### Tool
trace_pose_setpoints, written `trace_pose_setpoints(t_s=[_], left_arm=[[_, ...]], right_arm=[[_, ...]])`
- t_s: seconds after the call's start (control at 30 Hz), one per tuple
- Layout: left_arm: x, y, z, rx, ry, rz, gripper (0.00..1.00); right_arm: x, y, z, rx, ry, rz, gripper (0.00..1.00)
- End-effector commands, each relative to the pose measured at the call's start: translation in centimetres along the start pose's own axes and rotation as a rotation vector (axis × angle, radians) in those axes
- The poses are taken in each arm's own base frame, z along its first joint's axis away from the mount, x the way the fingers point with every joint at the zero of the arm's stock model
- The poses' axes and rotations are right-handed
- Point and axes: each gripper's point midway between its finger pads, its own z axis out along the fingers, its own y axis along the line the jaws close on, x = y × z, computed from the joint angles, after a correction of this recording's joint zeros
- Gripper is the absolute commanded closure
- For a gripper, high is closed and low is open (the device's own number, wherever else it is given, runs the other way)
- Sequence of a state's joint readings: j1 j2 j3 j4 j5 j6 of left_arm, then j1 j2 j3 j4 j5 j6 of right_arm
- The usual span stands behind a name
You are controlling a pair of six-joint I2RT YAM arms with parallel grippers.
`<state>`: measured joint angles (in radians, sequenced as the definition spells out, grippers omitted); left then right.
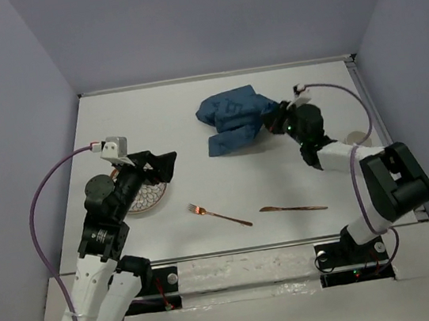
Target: Set the dinner table for one person
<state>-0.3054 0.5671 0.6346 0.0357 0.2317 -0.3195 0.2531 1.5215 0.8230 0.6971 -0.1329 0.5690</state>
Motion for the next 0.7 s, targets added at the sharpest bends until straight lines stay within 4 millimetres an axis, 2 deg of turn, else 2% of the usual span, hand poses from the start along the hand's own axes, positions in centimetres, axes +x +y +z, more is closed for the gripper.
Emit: trace_pose_setpoints(t_s=[0.0,0.03,0.07,0.13,0.17,0.2,0.27,0.3,0.33,0.4,0.43,0.47,0.5,0.53,0.57,0.6,0.63,0.67], left_arm=[[-1.3,0.5,0.7,-0.039,-0.033,-0.048,0.01],[-1.1,0.6,0.9,-0.047,-0.027,-0.071,0.03],[-0.9,0.9,1.1,-0.064,-0.024,-0.085,0.07],[-0.8,1.1,1.4,-0.077,-0.021,-0.111,0.2],[-0.6,1.1,1.6,-0.08,-0.022,-0.144,0.27],[0.2,1.4,1.9,-0.091,-0.008,-0.167,0.35],[0.8,1.1,2.5,-0.087,-0.012,-0.229,0.39],[1.8,1.2,3.0,-0.099,0.007,-0.247,0.39],[3.0,1.3,3.4,-0.11,0.026,-0.259,0.39],[5.3,1.2,4.5,-0.163,0.057,-0.267,0.39],[6.0,1.1,4.8,-0.174,0.068,-0.268,0.39],[6.7,0.6,5.3,-0.186,0.068,-0.263,0.4],[8.1,0.9,6.0,-0.219,0.102,-0.257,0.41],[8.6,0.7,6.3,-0.23,0.106,-0.257,0.42],[8.7,0.4,6.9,-0.239,0.101,-0.249,0.43],[10.3,0.8,7.5,-0.29,0.131,-0.219,0.43],[10.3,0.5,8.1,-0.298,0.131,-0.214,0.43],[11.2,0.6,8.4,-0.32,0.148,-0.2,0.43]], right_arm=[[10.2,2.6,-3.2,-0.047,0.207,0.03,1.0],[11.1,3.3,-3.9,-0.057,0.23,0.019,1.0],[13.3,3.7,-5.1,-0.051,0.288,0.009,1.0],[14.4,4.0,-6.4,-0.027,0.32,-0.001,1.0],[14.3,4.0,-7.2,-0.003,0.328,-0.001,1.0],[14.5,3.1,-7.9,0.056,0.318,0.013,1.0],[13.5,2.3,-9.1,0.125,0.299,0.023,1.0],[13.3,2.3,-9.6,0.128,0.299,0.026,1.0],[13.6,2.0,-10.2,0.131,0.311,0.023,0.94],[13.7,2.3,-11.2,0.121,0.347,0.014,0.69],[13.5,2.3,-11.4,0.127,0.354,0.007,0.49],[13.8,2.0,-11.9,0.143,0.381,-0.005,0.43],[13.6,2.1,-12.1,0.142,0.385,-0.012,0.38],[12.7,2.7,-12.3,0.122,0.374,-0.027,0.34],[12.3,3.1,-12.5,0.118,0.381,-0.035,0.33],[11.8,3.5,-12.6,0.105,0.381,-0.04,0.33],[11.2,3.9,-13.1,0.099,0.381,-0.05,0.33],[10.4,4.4,-13.0,0.081,0.361,-0.056,0.33]])
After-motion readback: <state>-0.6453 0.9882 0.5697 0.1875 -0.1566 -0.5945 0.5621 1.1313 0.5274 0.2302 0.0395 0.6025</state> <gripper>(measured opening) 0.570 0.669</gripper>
